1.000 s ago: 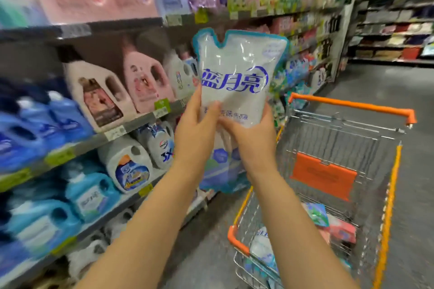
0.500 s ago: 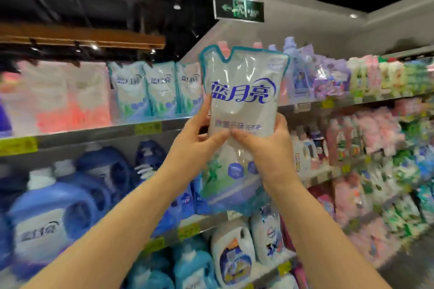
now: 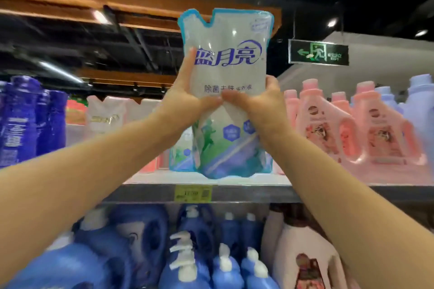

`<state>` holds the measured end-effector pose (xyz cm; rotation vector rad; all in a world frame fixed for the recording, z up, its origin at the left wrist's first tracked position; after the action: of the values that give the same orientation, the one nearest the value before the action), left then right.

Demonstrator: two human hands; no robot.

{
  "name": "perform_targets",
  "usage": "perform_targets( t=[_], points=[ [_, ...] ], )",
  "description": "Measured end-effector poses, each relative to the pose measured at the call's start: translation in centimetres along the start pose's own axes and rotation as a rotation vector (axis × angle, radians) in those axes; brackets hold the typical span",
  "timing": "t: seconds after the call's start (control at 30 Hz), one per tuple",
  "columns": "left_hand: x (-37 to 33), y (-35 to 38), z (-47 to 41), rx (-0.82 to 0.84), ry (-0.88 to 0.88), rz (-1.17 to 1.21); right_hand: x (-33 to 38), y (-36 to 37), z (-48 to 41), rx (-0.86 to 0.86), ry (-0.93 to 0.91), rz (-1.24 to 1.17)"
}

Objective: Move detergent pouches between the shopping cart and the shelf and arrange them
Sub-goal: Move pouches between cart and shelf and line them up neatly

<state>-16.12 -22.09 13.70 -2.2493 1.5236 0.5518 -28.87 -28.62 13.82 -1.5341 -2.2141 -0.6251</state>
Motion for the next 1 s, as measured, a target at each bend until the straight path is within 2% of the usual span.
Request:
perform_targets(
  t=[0.3,0.63,0.8,1.0],
  points=[
    [6.2,-4.7,-7.3,-0.074,0.005,-0.256,-9.2,5.9,-8.0,0.020,0.051,-0.066],
    [18.1,-8.3,-8.6,-0.057,-0.141,-0.293,-20.6,9.6,-9.4,0.068,0.171,0.159],
    [22.2,-9.8,-9.0,-0.046,-0.228,-0.348,-23.0,10.7,-9.8,0.159,0.234,0.286],
    [24.0,-10.6,-9.5,0.069,-0.294,-0.432,-24.5,11.1,-10.9,0.238,0.337,0.419]
  ],
)
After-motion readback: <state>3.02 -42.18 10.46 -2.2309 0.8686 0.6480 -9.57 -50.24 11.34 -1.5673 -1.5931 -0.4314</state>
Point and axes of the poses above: each hand's wrist, its own z-axis away from the middle knuckle, its own y-axis out of the palm, x = y × z, the point moved 4 cm from there along -z, towards the middle knuckle, and after that the axes turned 2 degrees about -z, right-handed, at the moved point
